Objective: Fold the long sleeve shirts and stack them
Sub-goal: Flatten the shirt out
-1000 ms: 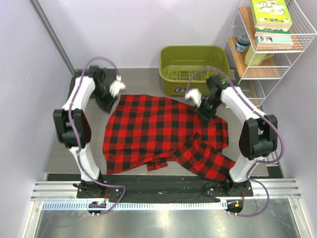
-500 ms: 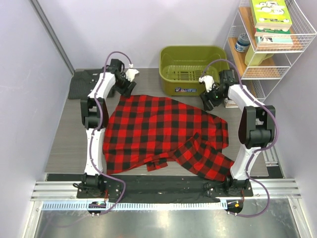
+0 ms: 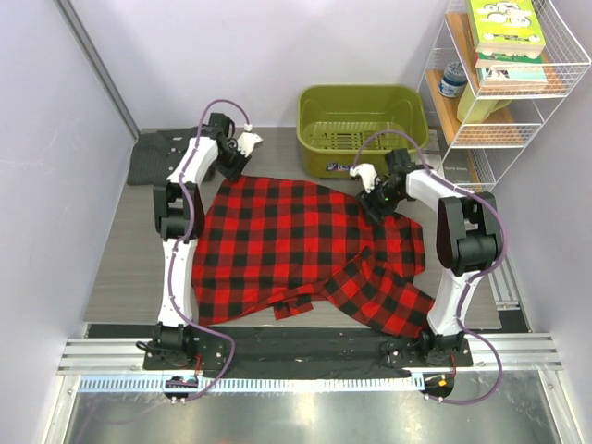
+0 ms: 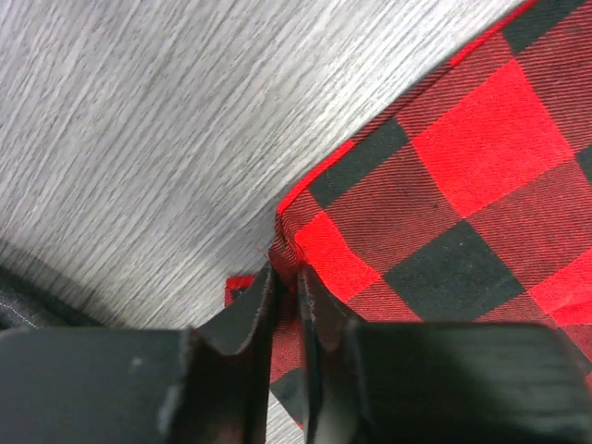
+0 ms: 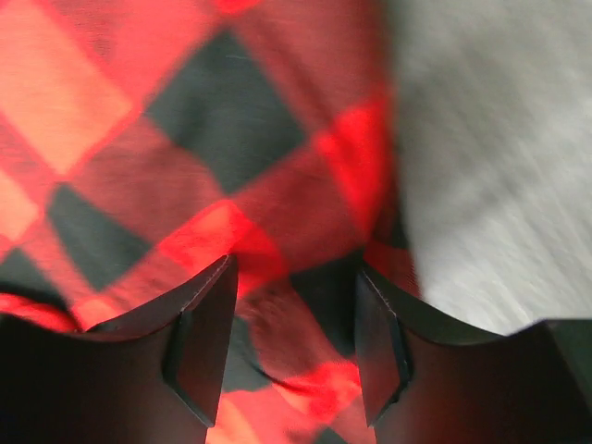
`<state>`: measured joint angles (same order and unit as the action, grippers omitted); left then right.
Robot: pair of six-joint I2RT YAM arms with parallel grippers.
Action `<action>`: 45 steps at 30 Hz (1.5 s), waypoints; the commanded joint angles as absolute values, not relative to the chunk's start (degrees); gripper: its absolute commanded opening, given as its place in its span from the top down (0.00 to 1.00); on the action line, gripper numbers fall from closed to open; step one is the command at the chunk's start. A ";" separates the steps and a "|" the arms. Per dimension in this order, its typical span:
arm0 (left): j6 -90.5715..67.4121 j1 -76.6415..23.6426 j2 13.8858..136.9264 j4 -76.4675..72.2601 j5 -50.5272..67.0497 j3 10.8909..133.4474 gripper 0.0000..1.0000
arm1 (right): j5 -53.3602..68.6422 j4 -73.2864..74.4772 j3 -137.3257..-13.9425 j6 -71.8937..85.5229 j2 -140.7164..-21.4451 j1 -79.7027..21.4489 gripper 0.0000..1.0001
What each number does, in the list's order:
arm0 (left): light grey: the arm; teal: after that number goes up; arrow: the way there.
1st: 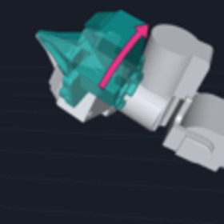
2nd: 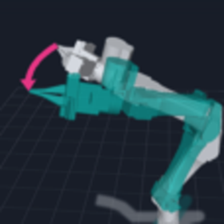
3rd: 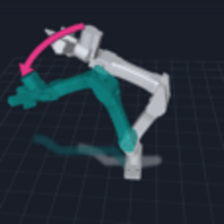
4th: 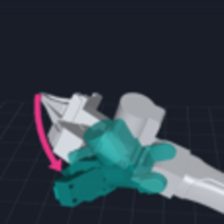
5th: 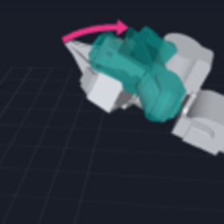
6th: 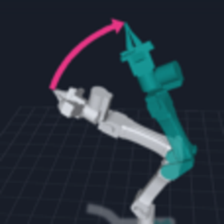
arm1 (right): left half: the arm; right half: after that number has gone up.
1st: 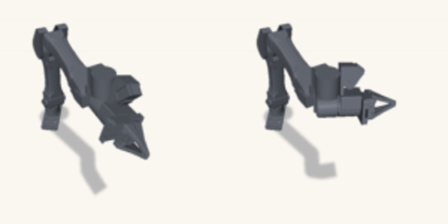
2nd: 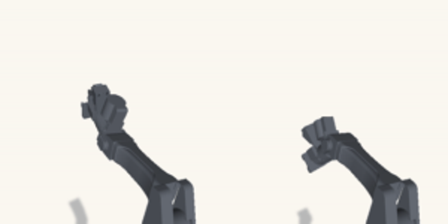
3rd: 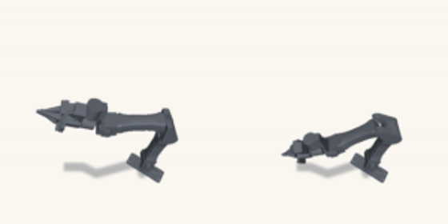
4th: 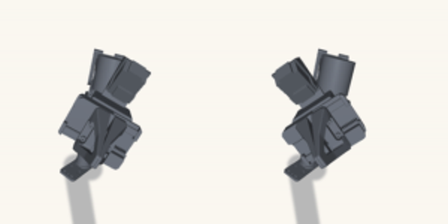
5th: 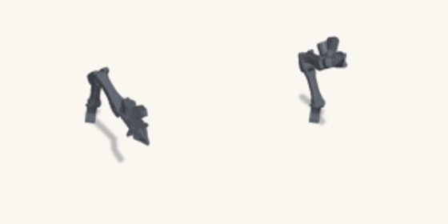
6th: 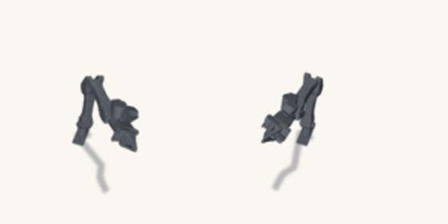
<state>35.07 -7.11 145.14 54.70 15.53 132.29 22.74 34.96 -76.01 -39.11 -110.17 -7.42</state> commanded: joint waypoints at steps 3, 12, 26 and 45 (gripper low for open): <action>37.53 -6.59 141.86 56.69 16.43 127.37 0.95 | 23.47 33.58 -72.95 -39.55 -105.38 -9.40 0.73; 31.73 -3.61 132.82 58.96 25.98 129.20 1.00 | 20.30 37.34 -78.22 -42.44 -95.47 -9.40 0.99; 86.62 4.66 78.25 82.54 23.75 65.86 1.00 | 16.97 63.72 -48.34 -74.80 -55.99 -21.01 0.37; 75.85 3.69 80.60 71.10 21.36 61.97 1.00 | 34.45 37.44 -90.78 -17.32 -110.37 -30.14 0.26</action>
<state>76.71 3.77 81.65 71.59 22.41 60.99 31.14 45.06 -85.12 -30.09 -105.47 -25.98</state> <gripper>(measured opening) 0.005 0.748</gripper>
